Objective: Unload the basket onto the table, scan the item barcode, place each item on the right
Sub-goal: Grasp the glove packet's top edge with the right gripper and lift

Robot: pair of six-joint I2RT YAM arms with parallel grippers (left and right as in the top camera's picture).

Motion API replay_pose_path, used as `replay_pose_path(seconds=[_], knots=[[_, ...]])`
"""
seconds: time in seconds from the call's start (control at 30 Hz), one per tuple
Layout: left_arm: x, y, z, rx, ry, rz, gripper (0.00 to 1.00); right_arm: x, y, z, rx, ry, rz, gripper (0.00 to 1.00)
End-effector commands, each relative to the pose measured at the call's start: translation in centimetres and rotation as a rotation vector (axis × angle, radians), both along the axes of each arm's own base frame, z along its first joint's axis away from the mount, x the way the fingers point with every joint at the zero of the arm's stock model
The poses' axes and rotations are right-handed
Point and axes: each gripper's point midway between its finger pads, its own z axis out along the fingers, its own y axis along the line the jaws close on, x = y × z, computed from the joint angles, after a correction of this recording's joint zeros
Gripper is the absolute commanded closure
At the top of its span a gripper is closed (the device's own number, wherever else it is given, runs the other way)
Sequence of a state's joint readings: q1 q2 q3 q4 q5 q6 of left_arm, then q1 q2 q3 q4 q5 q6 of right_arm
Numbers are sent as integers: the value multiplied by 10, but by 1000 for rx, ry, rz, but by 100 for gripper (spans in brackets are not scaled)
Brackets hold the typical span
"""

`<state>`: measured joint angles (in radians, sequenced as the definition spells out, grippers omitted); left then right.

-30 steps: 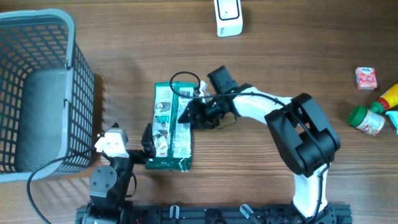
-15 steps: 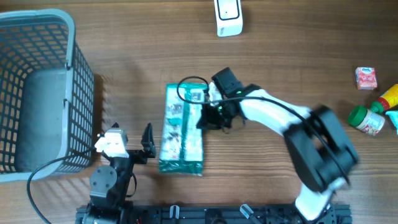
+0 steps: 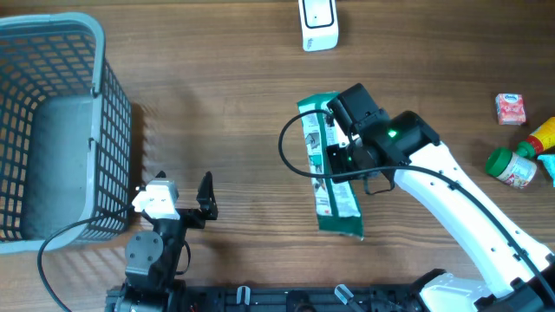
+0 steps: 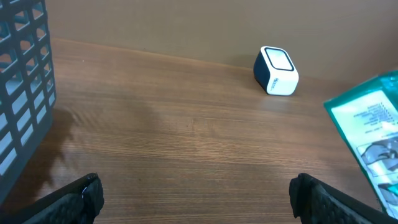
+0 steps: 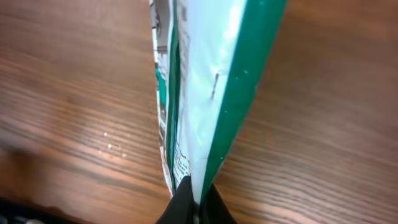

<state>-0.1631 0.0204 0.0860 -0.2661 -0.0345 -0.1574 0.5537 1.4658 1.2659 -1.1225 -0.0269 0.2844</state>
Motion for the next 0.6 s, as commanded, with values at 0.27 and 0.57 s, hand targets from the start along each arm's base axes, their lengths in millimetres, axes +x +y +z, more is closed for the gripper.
replay_pose_path(seconds=[0.27,0.57], knots=[[0,-1,-1,17,-4,-8,0,2,5,-29,-195,26,83,96],[0,-1,-1,17,-4,-8,0,6,39,4,-91,13,98,96]])
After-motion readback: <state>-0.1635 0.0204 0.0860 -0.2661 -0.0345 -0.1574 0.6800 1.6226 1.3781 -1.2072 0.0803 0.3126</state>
